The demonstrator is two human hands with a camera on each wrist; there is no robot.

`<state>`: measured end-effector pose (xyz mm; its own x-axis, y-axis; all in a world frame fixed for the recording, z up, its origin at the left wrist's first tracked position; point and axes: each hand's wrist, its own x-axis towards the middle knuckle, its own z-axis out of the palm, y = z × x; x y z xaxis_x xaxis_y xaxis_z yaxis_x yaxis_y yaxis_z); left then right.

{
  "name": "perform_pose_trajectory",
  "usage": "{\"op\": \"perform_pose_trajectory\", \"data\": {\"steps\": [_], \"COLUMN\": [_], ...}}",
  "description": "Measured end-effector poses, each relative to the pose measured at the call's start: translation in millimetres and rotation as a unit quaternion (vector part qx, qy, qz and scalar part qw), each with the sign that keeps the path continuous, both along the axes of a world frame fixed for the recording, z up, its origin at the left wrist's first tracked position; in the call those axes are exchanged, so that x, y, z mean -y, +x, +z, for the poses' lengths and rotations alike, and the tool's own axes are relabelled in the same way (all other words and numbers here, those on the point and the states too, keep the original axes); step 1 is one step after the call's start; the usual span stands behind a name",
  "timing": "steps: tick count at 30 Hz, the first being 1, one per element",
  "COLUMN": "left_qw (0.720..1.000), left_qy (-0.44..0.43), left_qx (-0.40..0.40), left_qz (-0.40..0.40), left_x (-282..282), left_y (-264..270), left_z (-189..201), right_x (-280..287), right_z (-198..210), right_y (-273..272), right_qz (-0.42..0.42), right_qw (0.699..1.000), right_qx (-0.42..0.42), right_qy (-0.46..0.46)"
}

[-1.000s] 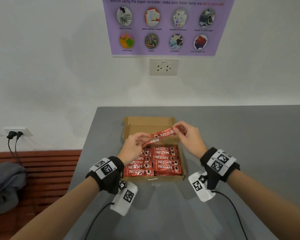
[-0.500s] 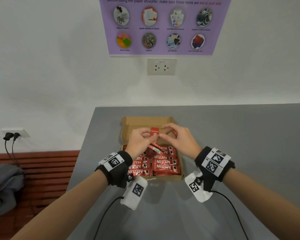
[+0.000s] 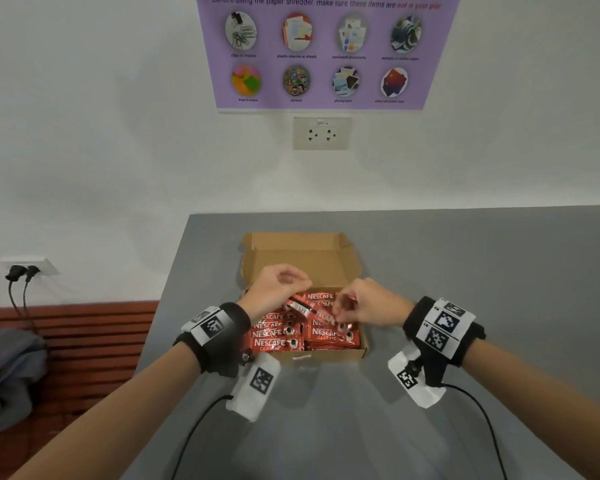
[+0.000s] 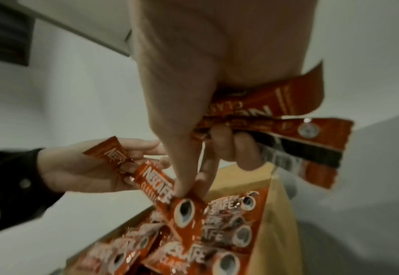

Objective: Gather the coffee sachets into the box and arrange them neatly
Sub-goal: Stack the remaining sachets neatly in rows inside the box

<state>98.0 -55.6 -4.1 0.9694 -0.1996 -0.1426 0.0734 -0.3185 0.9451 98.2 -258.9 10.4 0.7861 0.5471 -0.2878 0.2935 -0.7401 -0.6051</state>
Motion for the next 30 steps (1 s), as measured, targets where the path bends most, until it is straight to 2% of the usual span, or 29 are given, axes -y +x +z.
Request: {"op": "perform_pose_trajectory", "data": {"steps": [3,10,23,30], "left_qw": [0.998,0.998,0.999,0.999], "left_qy": [-0.015,-0.020,-0.001,0.000], "left_qx": [-0.054,-0.048,-0.025,-0.026], "left_qz": [0.003,0.024,0.024,0.026], "left_x": [-3.3,-2.2,-2.2,-3.6], "left_y": [-4.5,-9.2,-9.3,-9.1], "left_z": [-4.6,-4.7,-3.9,-4.2], "right_x": [0.2,-8.5,-16.3,-17.5], "right_z": [-6.6,-9.7,5.7,-0.9], "right_y": [-4.1,-5.0,3.1,0.6], "right_qz": [0.035,0.059,0.124,0.125], "right_qw": [0.997,0.991,0.968,0.968], "right_qx": [-0.033,0.015,0.043,0.044], "right_qy": [-0.055,-0.118,-0.213,-0.216]}}
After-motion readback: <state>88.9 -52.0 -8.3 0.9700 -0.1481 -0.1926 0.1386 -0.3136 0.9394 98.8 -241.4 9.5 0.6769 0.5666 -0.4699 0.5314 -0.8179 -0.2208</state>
